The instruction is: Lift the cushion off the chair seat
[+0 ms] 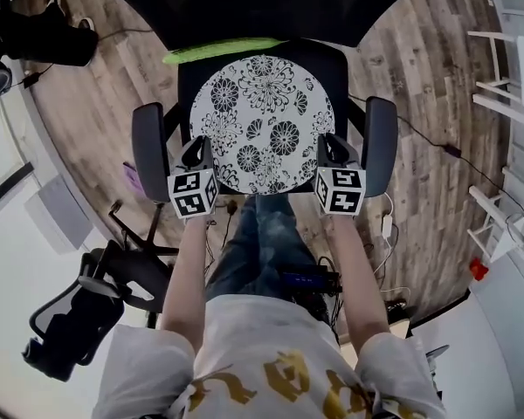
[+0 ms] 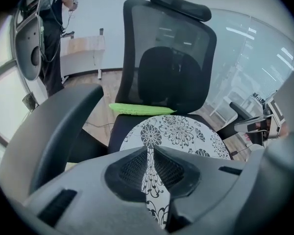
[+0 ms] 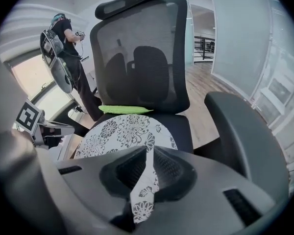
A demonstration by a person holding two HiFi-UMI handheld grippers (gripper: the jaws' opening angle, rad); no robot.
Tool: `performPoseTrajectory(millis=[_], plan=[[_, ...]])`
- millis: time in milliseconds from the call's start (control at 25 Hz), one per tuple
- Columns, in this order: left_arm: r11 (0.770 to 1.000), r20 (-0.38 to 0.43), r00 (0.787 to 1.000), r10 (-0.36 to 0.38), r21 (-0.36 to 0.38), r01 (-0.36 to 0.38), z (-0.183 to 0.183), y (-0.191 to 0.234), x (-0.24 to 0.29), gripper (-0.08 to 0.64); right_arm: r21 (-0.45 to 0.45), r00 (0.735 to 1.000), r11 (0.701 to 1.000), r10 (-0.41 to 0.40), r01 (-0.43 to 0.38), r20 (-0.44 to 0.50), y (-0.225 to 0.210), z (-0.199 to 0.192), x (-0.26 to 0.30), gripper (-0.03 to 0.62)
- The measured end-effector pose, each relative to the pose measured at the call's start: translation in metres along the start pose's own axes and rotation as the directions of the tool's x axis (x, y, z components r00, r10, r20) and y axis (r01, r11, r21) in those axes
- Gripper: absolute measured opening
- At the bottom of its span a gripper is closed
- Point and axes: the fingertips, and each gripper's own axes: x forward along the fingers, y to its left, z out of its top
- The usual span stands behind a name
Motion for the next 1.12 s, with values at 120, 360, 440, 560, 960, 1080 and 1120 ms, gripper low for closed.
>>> performPoseTrajectory(millis=[120, 360, 440, 560, 960, 1080, 1120], plan=[[1.0, -0.026, 0.999, 0.019, -0.014, -0.019, -0.007, 0.009, 0.012, 0.013, -0.006, 1.0, 1.0, -0.021, 0.021, -0.004, -0.006, -0.005, 0.013, 0.014], [0.999, -0.066, 0.997, 0.039, -0.027, -0.041, -0.029, 0.029, 0.024, 0.017, -0.048, 0.998, 0.997, -0.057, 0.055, -0.034, -0.012, -0.019, 0.032, 0.015], [0.998, -0.072, 0.996, 0.048, -0.036, -0.05, -0.033, 0.032, 0.028, 0.039, -0.054, 0.997, 0.997, -0.065, 0.063, -0.041, -0.017, -0.022, 0.038, 0.017], [0.997, -0.089, 0.995, 0.051, -0.045, -0.056, -0.037, 0.033, 0.034, 0.064, -0.054, 0.996, 0.996, -0.08, 0.077, -0.044, -0.024, -0.024, 0.047, 0.031], [0.988, -0.161, 0.979, 0.129, -0.06, -0.14, -0.054, 0.051, 0.052, 0.172, -0.064, 0.985, 0.986, -0.159, 0.155, -0.07, -0.043, -0.039, 0.065, 0.198], [0.984, -0.173, 0.973, 0.15, -0.068, -0.164, -0.059, 0.06, 0.058, 0.172, -0.082, 0.978, 0.98, -0.188, 0.181, -0.086, -0.048, -0.046, 0.069, 0.206], [0.983, -0.179, 0.971, 0.157, -0.067, -0.171, -0.061, 0.062, 0.059, 0.172, -0.078, 0.978, 0.98, -0.188, 0.181, -0.094, -0.048, -0.049, 0.069, 0.207]])
